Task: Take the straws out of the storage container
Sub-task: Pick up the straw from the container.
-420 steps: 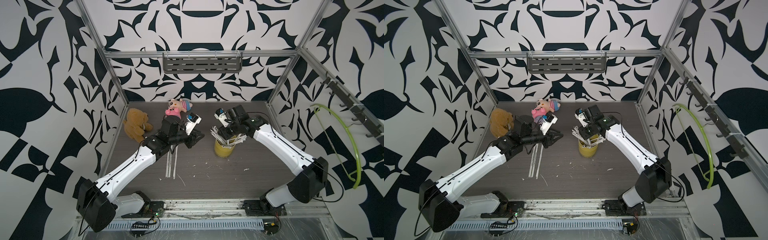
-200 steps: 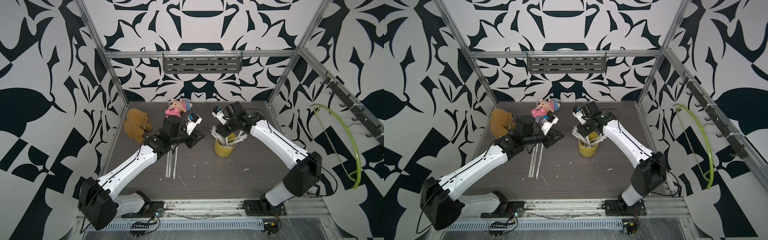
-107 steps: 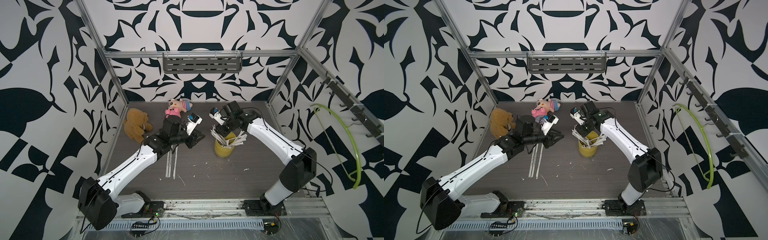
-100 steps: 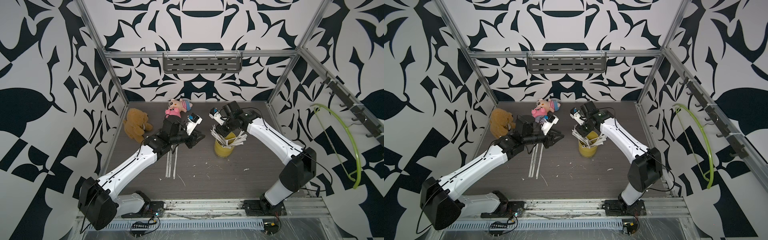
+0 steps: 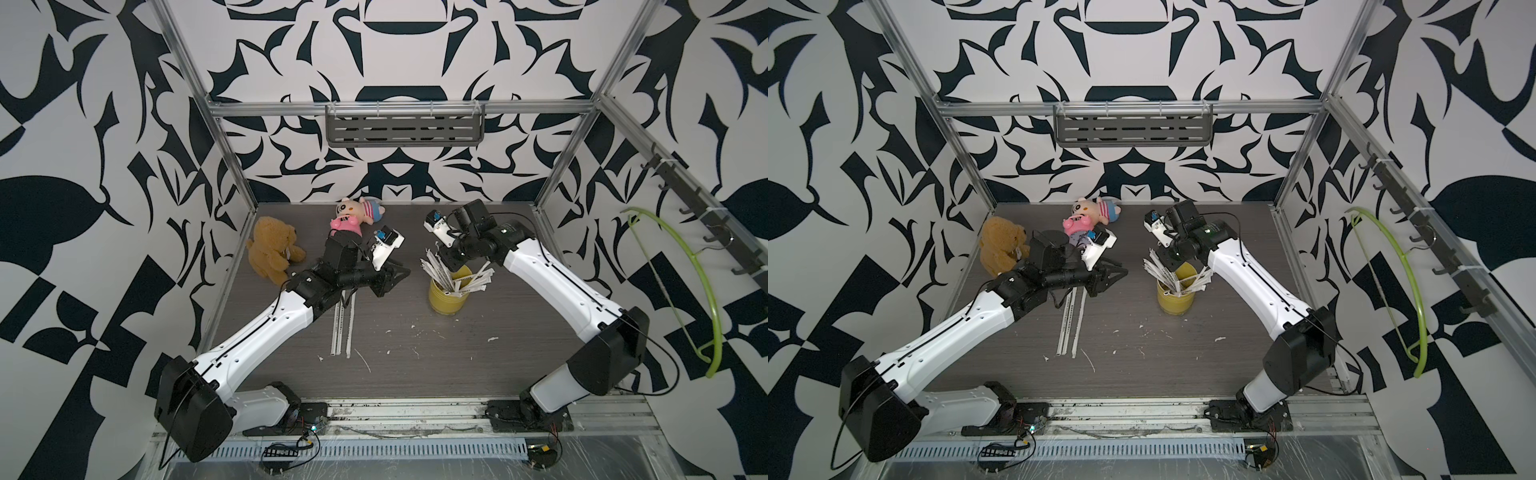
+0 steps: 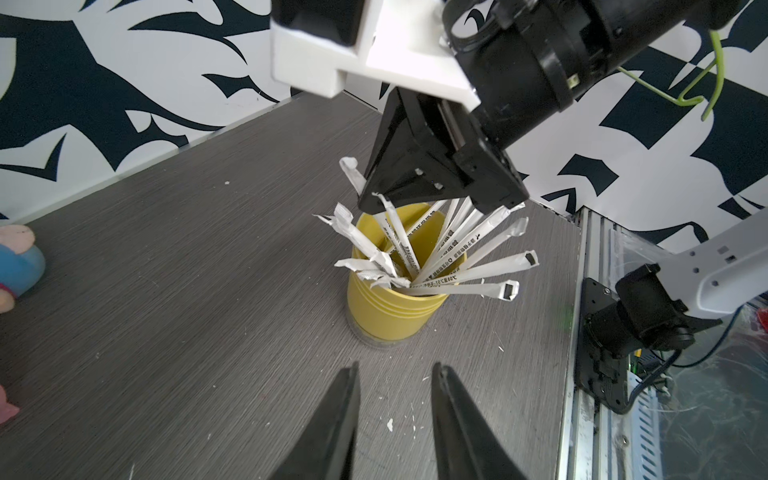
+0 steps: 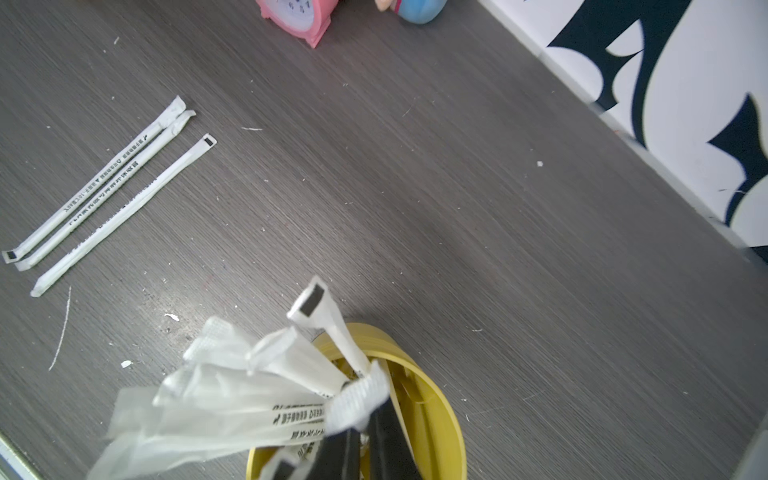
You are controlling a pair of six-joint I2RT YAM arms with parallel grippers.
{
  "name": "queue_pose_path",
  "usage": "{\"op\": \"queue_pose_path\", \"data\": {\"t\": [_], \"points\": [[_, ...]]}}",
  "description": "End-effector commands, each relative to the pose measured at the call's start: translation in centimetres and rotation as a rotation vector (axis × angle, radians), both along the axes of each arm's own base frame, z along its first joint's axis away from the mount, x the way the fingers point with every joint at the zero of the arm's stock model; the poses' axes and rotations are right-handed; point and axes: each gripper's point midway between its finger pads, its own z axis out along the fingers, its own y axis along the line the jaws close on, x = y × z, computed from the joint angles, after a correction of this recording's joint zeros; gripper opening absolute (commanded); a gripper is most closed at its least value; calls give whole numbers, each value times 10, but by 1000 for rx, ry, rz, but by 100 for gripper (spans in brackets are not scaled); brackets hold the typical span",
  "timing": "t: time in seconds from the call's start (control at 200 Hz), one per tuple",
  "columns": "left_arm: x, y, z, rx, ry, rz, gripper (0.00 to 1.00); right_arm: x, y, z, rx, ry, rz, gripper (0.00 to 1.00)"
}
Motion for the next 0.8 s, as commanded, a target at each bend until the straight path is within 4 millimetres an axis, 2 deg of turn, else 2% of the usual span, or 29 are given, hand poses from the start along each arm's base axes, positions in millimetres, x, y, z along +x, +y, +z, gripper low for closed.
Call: {"op": "queue_pose_path", "data": {"t": [0.0,0.245,0.51,0.61,0.795], "points": [[-6,1,14,-22,-14,-13,35,1,-5,28,19,-63,-26,8],[-6,2,19,-39,-23,-11,35,5,-13,47,23,-146,-62,6],[-7,3,23,-52,-39,-7,35,5,-18,73,113,-297,-103,5],[-7,5,27,-55,-44,3,34,1,-22,96,151,-352,-128,4],[-6,8,36,-75,-33,32,34,-10,-28,154,234,-424,-175,2]]}}
